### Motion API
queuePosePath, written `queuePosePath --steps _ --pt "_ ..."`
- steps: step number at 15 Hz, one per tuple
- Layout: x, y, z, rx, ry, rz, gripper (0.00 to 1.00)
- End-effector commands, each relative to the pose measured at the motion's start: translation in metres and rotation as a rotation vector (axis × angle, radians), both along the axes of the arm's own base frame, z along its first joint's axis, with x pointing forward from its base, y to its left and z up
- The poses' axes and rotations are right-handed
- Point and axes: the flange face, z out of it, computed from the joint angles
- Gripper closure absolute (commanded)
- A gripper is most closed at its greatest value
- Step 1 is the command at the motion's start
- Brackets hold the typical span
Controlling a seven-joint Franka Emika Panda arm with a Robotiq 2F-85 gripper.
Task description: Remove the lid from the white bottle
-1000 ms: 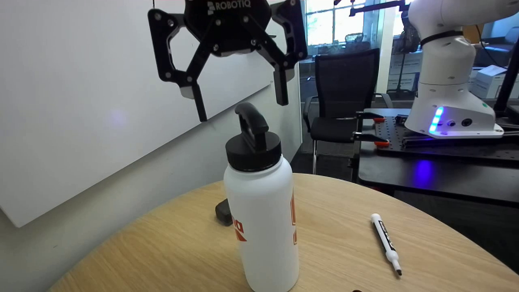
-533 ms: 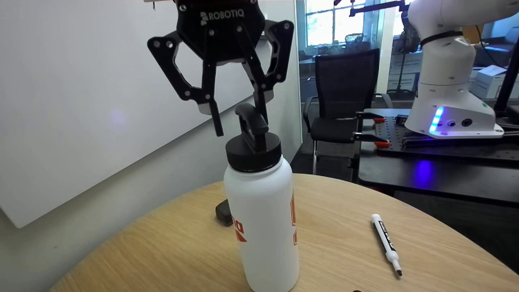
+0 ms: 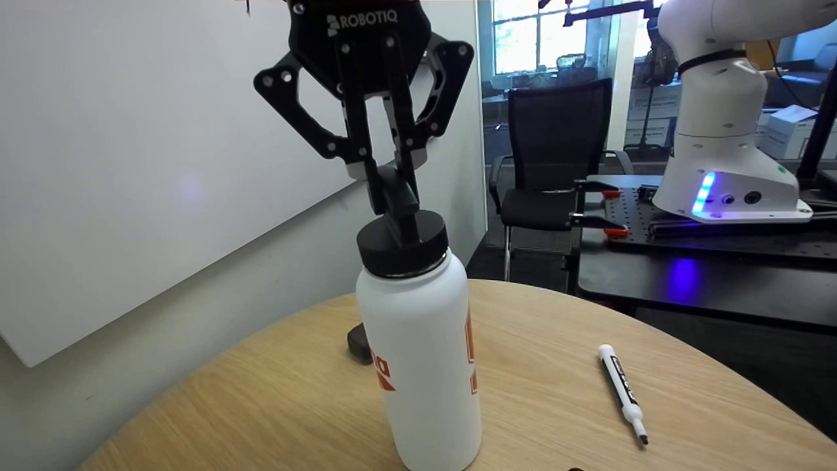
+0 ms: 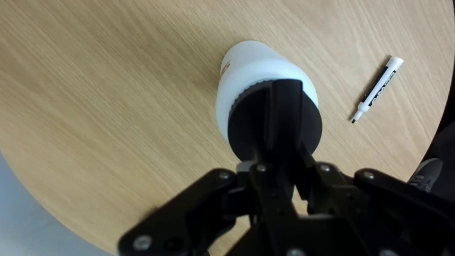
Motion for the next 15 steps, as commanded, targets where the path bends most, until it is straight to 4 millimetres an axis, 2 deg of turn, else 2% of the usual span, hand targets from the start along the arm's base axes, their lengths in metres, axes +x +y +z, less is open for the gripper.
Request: queuePosePath --steps 1,9,12,15 --pt "-0.003 -0.005 0.009 -0.035 -0.004 -0.001 0.95" --pt "-0.014 -0.007 0.02 -0.039 -0.013 -0.003 0.95" --pt "-0.02 -0.006 0.029 -0.027 -0.026 0.006 0.95" --pt "-0.029 -0.008 0.048 -0.004 -0.062 0.004 0.95"
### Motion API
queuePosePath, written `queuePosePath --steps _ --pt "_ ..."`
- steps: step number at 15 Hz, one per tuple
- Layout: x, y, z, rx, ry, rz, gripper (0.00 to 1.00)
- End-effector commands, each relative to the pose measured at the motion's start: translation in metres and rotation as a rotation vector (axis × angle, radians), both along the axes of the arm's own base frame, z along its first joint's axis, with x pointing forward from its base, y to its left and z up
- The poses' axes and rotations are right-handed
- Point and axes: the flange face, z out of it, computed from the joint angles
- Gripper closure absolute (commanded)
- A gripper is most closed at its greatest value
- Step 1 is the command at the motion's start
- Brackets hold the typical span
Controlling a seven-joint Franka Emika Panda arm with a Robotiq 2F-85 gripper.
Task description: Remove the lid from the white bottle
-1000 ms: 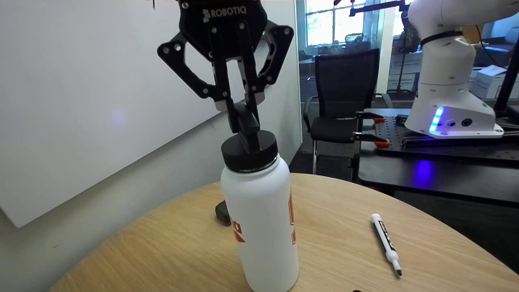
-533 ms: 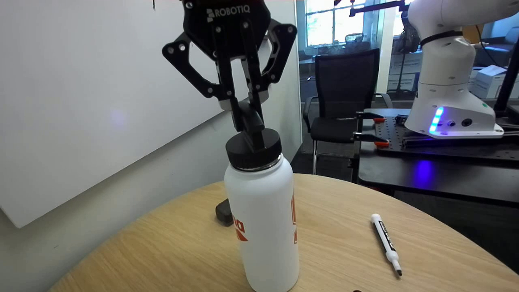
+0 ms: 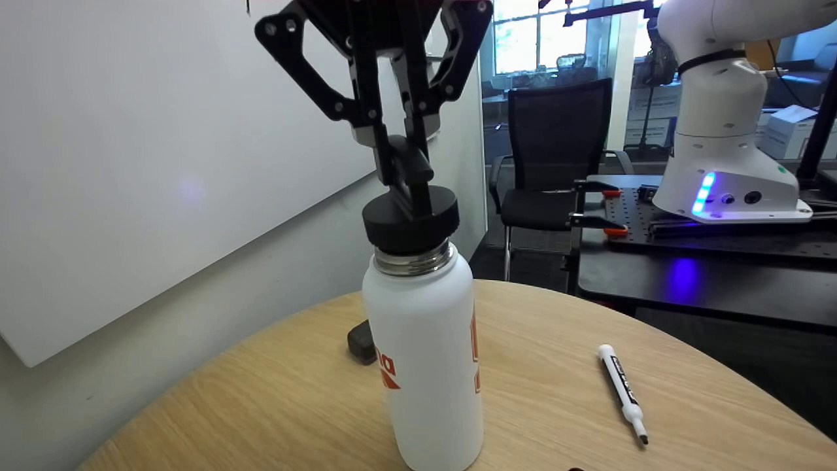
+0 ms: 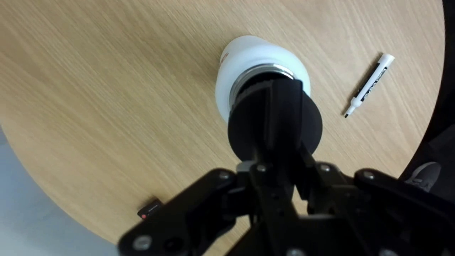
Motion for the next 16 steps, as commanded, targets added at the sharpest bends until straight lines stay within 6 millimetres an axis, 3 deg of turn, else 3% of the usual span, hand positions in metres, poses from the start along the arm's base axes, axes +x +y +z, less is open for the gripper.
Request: queuePosePath --steps 1,5,8,12,16 --pt "-0.016 -0.013 0.034 0.003 -0.058 -0.021 0.95" --pt "-0.022 -0.043 0.063 0.014 -0.123 -0.139 0.95" --pt "-0.025 -0.076 0.063 0.009 -0.141 -0.27 0.95" --pt "-0.028 -0.124 0.034 0.021 -0.142 -0.473 0.95" --pt "-0.03 -0.167 -0.024 0.091 -0.126 -0.671 0.95"
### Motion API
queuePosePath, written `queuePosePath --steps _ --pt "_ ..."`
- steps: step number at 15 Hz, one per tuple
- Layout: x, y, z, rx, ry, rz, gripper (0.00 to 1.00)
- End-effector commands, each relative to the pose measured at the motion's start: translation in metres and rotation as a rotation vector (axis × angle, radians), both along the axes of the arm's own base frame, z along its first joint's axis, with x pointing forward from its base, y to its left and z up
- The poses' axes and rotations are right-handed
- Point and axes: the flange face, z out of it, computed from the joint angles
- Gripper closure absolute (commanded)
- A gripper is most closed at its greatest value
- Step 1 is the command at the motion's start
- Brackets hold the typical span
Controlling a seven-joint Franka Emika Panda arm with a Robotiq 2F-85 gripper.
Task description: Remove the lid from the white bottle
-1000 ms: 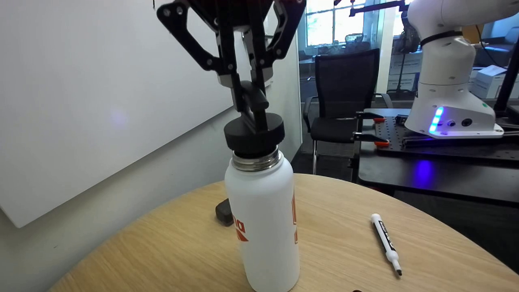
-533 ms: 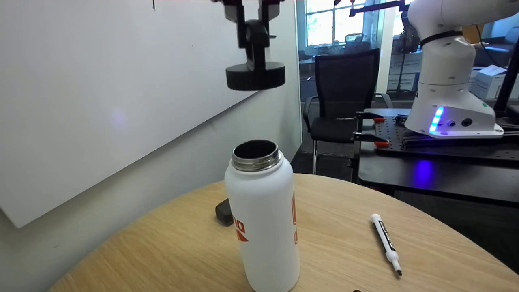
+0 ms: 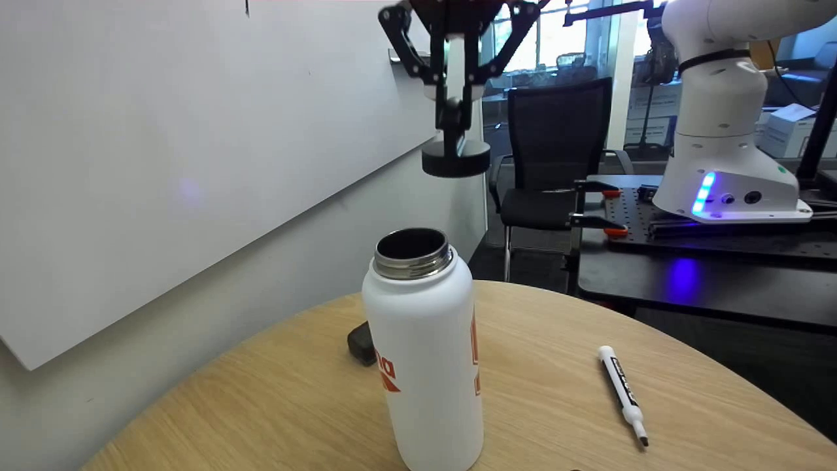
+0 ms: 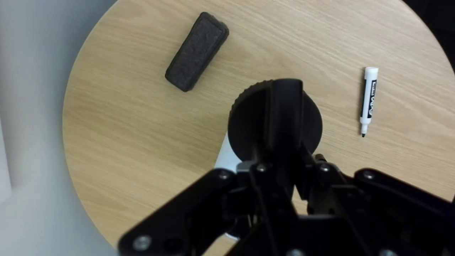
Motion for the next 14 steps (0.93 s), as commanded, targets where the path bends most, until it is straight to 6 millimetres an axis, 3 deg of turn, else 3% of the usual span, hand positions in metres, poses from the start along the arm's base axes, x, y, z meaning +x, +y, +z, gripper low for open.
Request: queuePosePath --steps 1,7,10,14 --pt "-0.011 -0.053 -0.051 0.065 -0.015 -0.191 0.95" --pt "-0.052 -0.114 -0.15 0.142 -0.008 -0.459 0.95" --pt "-0.07 -0.126 -0.167 0.178 -0.024 -0.506 0.95" --pt "-0.072 -0.118 -0.177 0.157 -0.023 -0.484 0.95"
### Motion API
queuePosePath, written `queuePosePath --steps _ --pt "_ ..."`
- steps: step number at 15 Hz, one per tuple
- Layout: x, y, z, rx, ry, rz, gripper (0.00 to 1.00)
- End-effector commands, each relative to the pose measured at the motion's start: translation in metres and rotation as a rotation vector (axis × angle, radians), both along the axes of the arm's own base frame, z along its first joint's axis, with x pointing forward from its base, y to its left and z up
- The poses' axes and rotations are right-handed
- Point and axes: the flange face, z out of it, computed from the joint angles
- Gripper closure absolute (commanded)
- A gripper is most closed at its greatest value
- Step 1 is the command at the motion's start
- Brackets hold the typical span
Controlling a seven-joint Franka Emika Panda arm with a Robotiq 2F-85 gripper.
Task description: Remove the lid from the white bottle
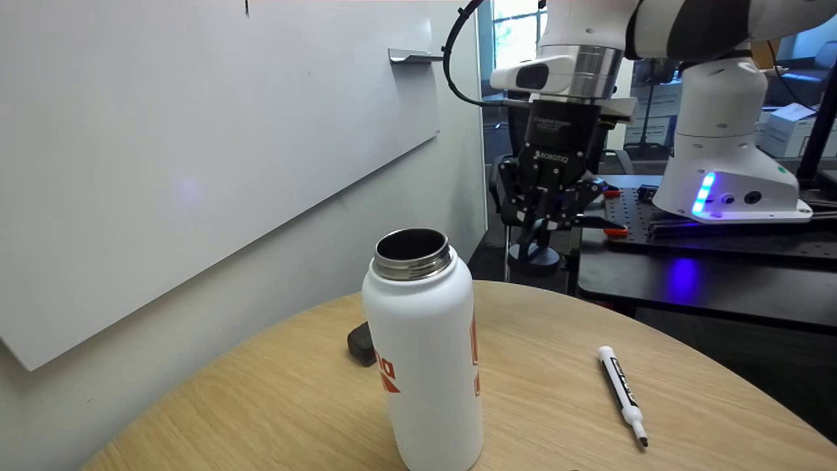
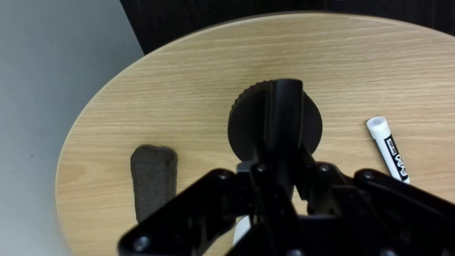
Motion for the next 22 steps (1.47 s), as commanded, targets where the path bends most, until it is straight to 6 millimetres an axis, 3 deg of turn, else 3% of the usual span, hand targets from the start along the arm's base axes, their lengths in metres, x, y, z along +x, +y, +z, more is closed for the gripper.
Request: queuePosePath --steps 1,9,16,17,18,22 --pt "0.004 0.007 -0.006 0.0 -0.002 0.008 0.95" --pt "0.033 0.043 -0.036 0.005 0.052 0.077 0.95" --pt "0.046 0.06 -0.07 -0.001 0.126 0.066 0.95" --pt "0.046 0.061 -0.068 -0.003 0.117 0.062 0.55" --pt "0.045 0.061 -0.065 -0.007 0.114 0.066 0.54" --pt "0.018 0.048 -0.022 -0.085 0.04 0.076 0.25"
